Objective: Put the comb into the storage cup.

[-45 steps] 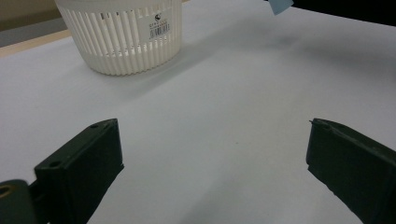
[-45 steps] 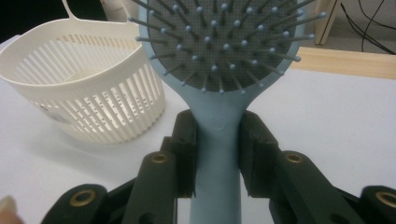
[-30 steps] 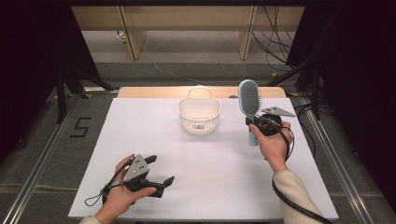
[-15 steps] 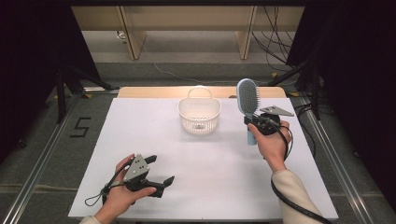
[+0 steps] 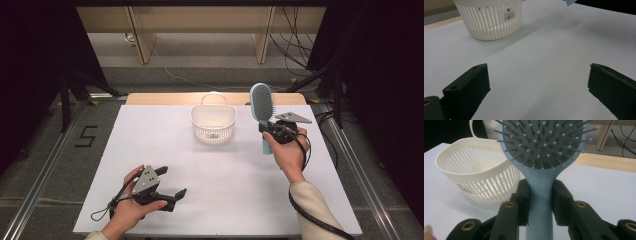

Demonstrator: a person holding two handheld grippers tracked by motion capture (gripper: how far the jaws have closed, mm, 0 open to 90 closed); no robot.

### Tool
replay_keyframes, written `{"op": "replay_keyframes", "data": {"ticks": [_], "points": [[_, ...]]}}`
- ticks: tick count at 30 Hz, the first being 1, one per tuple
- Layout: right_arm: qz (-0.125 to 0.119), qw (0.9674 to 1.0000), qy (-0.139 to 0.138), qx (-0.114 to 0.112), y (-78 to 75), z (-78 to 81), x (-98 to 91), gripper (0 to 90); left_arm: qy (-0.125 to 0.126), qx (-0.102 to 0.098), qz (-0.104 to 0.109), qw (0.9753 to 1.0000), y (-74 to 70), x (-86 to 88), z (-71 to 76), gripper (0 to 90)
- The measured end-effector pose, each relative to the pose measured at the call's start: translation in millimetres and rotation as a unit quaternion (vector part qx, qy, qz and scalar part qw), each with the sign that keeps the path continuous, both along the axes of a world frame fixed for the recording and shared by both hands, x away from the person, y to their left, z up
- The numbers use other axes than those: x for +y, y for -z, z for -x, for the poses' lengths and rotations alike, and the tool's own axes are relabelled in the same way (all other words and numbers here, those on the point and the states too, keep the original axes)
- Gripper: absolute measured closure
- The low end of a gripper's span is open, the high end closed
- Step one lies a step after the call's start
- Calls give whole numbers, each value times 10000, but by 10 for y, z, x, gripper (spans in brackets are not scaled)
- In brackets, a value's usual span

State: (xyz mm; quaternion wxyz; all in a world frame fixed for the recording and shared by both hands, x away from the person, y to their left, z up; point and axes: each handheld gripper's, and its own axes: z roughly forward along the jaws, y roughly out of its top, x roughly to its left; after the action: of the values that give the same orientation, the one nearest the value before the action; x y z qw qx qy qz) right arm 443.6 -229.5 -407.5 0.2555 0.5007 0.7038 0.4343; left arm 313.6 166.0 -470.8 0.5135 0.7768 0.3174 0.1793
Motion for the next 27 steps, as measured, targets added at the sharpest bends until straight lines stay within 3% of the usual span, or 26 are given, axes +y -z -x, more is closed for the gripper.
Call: {"op": "replay_keyframes", "data": {"ticks": [27], "points": [[11,9999,-59,-139,-22,-4,74,704,-8,11,12,10000,3,-2,-3,34]]}}
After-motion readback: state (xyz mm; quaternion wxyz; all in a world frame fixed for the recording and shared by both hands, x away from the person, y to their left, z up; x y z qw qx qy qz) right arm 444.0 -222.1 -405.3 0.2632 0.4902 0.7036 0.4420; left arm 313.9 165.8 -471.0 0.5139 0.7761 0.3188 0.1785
